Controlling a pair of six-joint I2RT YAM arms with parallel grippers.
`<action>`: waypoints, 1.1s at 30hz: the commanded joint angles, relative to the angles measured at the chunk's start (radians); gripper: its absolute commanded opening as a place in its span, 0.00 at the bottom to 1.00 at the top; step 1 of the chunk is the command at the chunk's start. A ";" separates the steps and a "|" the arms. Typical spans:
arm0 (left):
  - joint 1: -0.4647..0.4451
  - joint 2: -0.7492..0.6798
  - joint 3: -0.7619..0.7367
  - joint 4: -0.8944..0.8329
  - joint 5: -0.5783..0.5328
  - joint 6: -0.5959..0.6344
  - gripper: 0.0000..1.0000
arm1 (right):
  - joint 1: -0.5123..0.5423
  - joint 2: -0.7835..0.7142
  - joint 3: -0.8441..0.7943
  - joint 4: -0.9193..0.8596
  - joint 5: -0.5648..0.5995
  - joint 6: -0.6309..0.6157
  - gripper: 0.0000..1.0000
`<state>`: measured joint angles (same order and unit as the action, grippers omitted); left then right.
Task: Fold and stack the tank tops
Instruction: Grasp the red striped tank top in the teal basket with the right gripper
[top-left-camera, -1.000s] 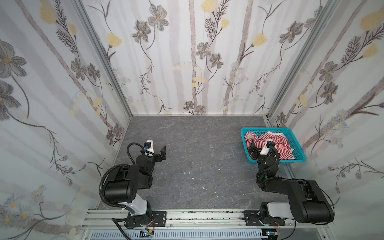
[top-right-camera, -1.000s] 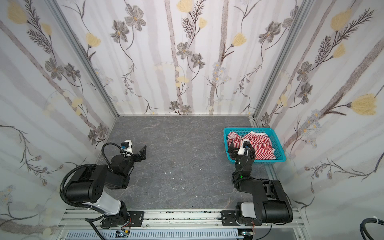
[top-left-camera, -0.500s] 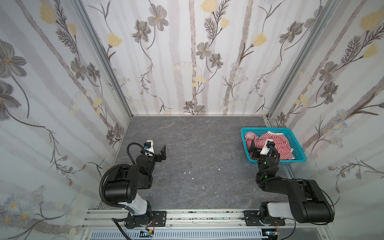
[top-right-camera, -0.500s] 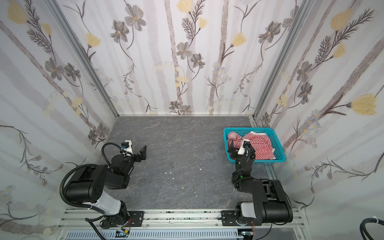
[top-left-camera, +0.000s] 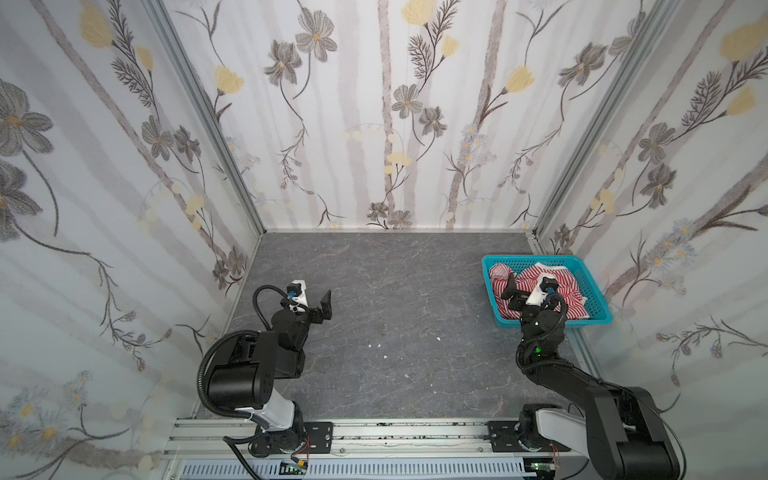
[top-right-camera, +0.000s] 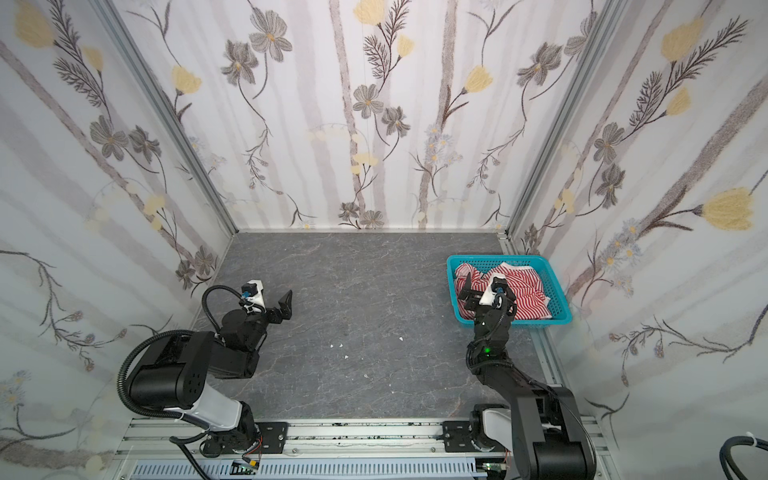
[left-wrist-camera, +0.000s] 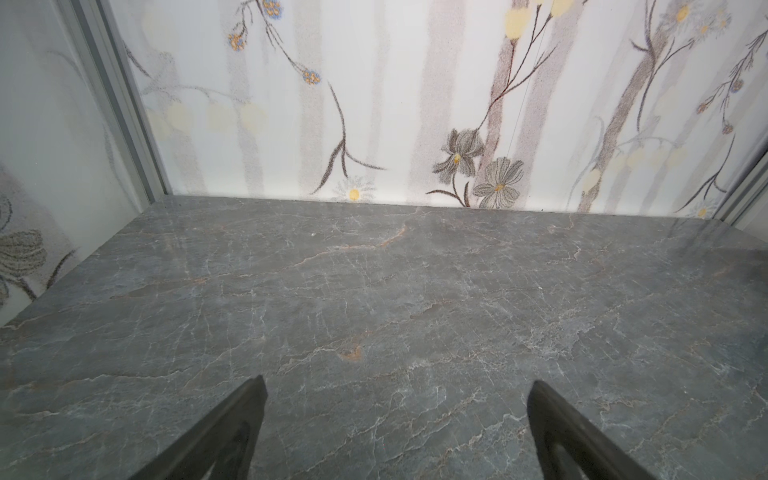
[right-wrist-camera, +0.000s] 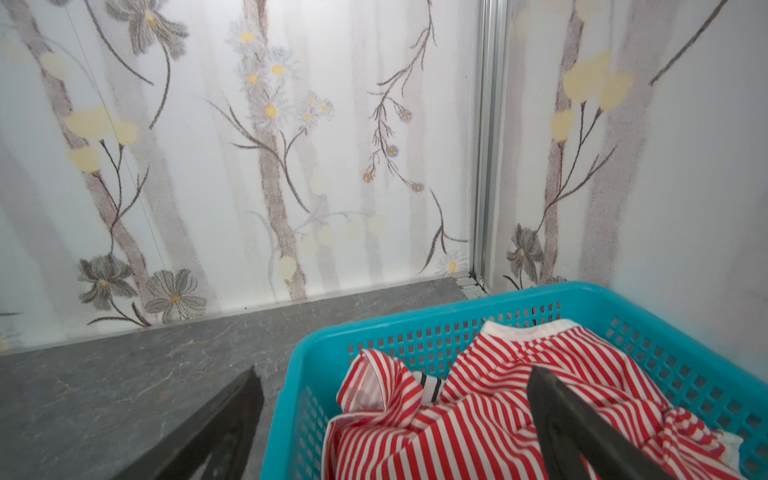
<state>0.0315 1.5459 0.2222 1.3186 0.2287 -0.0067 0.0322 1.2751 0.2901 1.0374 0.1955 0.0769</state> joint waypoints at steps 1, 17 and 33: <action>0.001 -0.058 0.031 -0.068 -0.004 -0.010 1.00 | -0.005 -0.084 0.130 -0.385 0.059 0.087 1.00; -0.016 -0.020 0.822 -1.425 0.008 0.156 1.00 | -0.083 0.382 1.054 -1.605 -0.145 0.520 0.99; -0.021 -0.138 0.638 -1.447 0.015 0.161 1.00 | -0.109 0.444 0.799 -1.499 -0.176 0.586 0.71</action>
<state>0.0093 1.4071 0.8581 -0.1314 0.2363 0.1562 -0.0639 1.7149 1.1141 -0.5457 0.0364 0.6086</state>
